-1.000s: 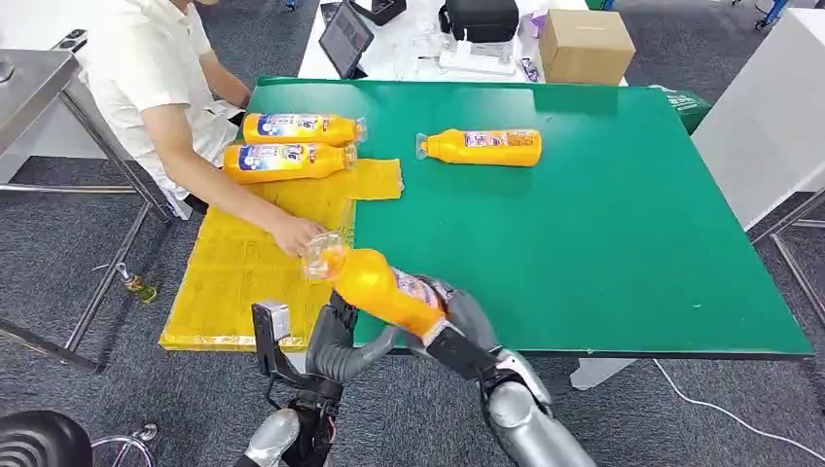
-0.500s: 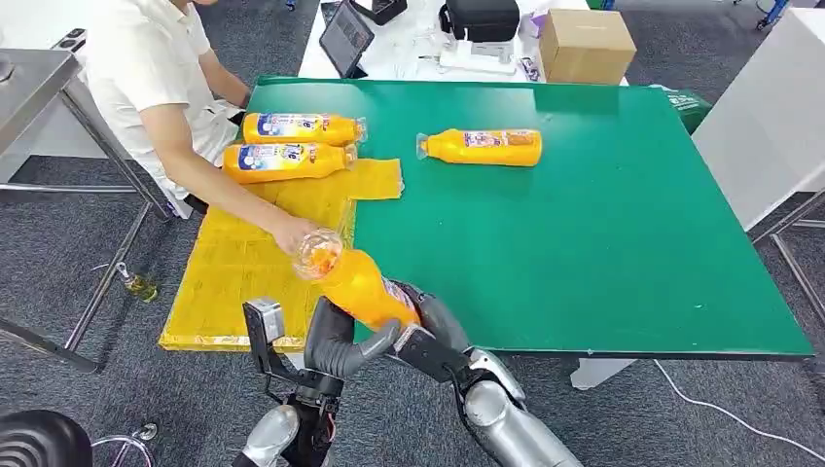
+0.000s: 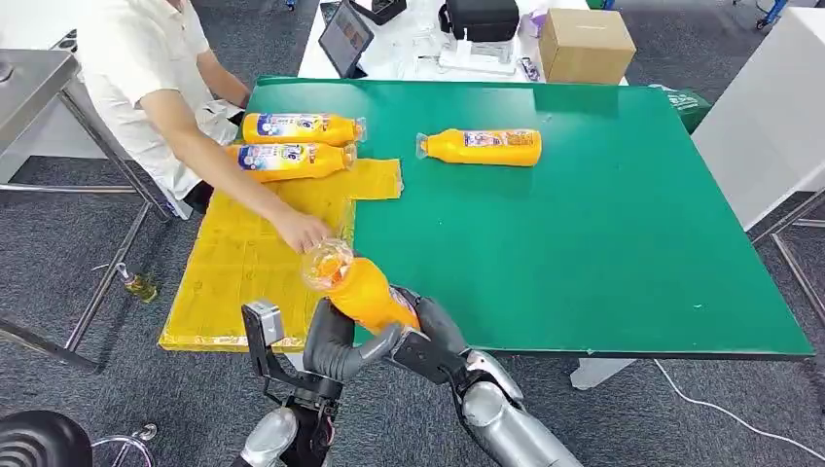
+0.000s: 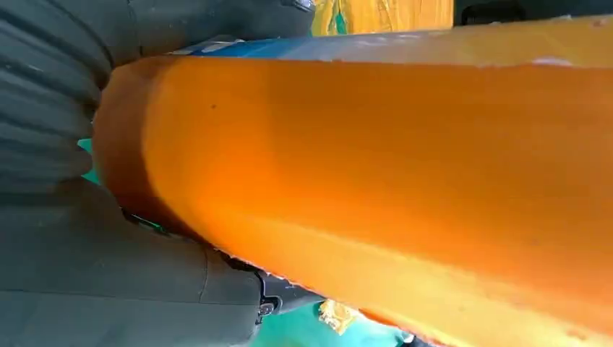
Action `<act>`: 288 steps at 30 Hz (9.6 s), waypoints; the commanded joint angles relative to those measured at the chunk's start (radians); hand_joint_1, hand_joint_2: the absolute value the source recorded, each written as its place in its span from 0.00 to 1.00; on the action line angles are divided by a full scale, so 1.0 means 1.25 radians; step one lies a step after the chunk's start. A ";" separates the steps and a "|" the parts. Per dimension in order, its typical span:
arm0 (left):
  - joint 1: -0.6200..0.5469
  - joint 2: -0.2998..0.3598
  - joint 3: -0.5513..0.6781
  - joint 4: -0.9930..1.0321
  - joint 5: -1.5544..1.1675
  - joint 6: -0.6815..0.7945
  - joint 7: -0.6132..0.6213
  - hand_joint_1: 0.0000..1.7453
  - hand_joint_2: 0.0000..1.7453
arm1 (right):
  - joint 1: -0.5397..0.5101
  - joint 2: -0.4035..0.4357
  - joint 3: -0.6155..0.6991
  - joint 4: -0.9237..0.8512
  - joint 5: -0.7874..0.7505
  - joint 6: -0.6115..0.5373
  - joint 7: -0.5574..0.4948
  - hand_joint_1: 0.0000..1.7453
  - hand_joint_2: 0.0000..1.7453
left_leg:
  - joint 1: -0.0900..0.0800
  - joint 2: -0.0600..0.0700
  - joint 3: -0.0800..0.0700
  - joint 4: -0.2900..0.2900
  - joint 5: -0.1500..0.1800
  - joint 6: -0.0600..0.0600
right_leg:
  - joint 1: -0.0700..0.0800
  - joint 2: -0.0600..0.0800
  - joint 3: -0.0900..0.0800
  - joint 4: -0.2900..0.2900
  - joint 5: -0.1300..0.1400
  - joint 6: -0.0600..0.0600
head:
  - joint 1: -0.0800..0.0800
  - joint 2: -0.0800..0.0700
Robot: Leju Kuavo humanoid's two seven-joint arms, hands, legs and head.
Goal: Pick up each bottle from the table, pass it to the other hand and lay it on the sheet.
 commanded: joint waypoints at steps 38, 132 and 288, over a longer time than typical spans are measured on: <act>-0.069 0.052 0.138 0.051 -0.211 0.180 -0.074 1.00 1.00 | 0.141 0.002 -0.138 -0.172 0.180 -0.443 -0.108 0.00 0.00 | 0.000 -0.001 0.004 -0.001 -0.001 0.001 | 0.001 -0.003 0.004 -0.001 -0.001 -0.003 | 0.000 0.000; -0.416 0.051 0.125 0.555 -0.842 -0.006 0.084 0.00 1.00 | 0.113 0.052 -0.241 -0.057 -0.019 -0.443 -0.150 0.00 0.00 | 0.000 0.001 0.005 -0.001 0.000 0.001 | 0.001 0.000 0.004 -0.001 -0.001 -0.002 | 0.000 0.000; -0.023 0.036 -0.020 0.058 0.041 0.055 0.034 0.00 1.00 | 0.002 0.020 -0.204 -0.030 0.002 -0.139 -0.078 1.00 1.00 | 0.000 0.002 0.006 0.000 0.000 0.002 | 0.000 0.002 0.006 -0.001 0.000 -0.001 | -0.001 0.000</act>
